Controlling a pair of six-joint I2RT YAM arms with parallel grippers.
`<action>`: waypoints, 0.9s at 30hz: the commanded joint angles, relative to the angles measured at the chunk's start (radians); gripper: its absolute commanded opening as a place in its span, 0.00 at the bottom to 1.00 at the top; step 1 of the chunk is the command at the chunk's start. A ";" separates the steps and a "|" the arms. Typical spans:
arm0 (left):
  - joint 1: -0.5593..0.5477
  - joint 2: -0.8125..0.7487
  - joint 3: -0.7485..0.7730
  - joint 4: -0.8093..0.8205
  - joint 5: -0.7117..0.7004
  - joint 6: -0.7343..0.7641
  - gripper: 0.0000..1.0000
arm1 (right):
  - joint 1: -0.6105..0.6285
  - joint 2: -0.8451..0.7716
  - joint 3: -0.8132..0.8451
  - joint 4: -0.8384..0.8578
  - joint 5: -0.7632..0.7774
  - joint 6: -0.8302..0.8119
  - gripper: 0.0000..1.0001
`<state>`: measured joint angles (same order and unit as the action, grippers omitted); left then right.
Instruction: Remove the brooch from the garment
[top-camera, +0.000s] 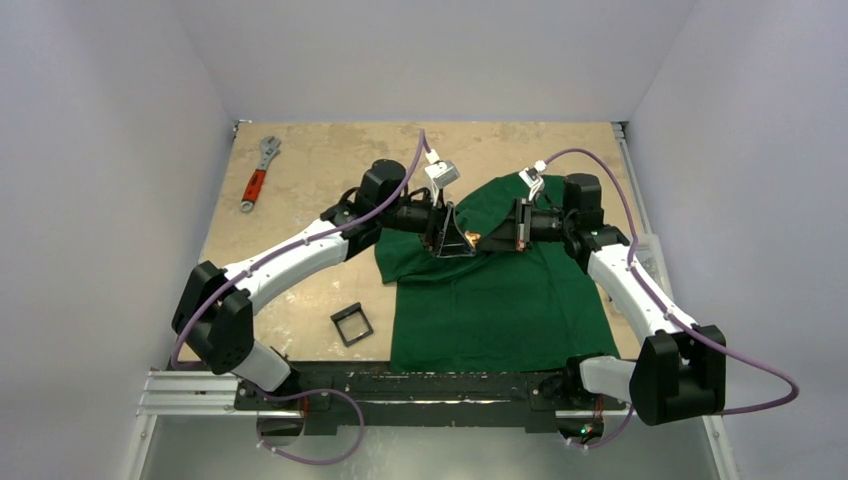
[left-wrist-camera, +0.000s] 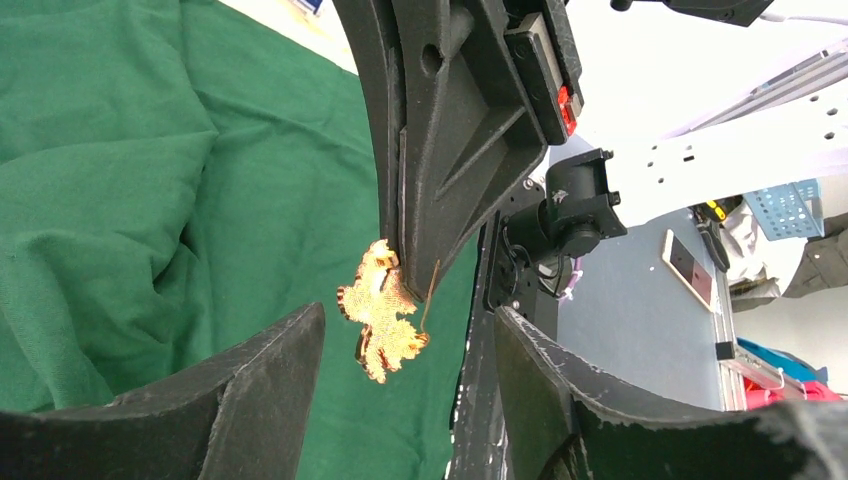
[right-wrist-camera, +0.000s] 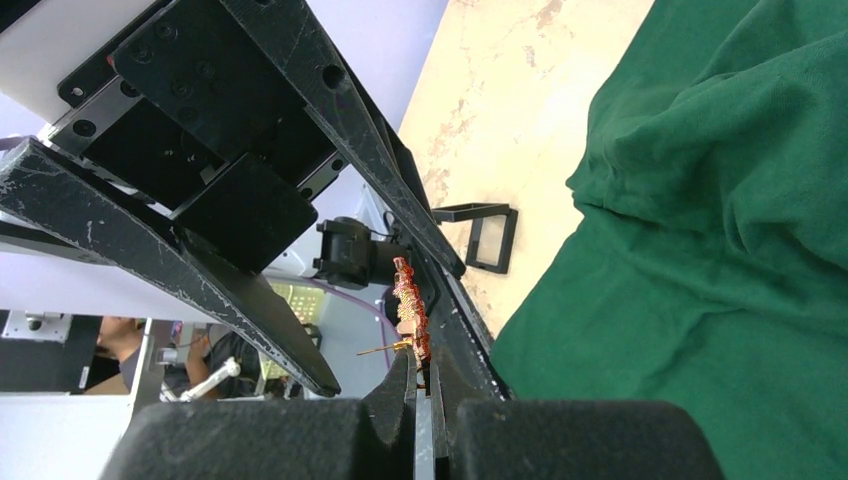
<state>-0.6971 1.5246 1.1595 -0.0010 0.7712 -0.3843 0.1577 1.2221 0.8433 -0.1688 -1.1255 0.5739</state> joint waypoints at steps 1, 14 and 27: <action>-0.010 0.011 0.052 0.049 -0.015 -0.018 0.59 | 0.012 -0.008 0.050 0.002 -0.026 -0.030 0.00; -0.010 0.030 0.065 0.032 -0.010 -0.020 0.40 | 0.022 -0.022 0.058 0.002 -0.036 -0.052 0.00; -0.009 0.030 0.049 0.022 -0.004 -0.015 0.27 | 0.023 -0.036 0.066 -0.010 -0.051 -0.102 0.00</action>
<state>-0.7029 1.5570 1.1786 0.0093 0.7605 -0.4084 0.1757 1.2217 0.8543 -0.1730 -1.1397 0.5148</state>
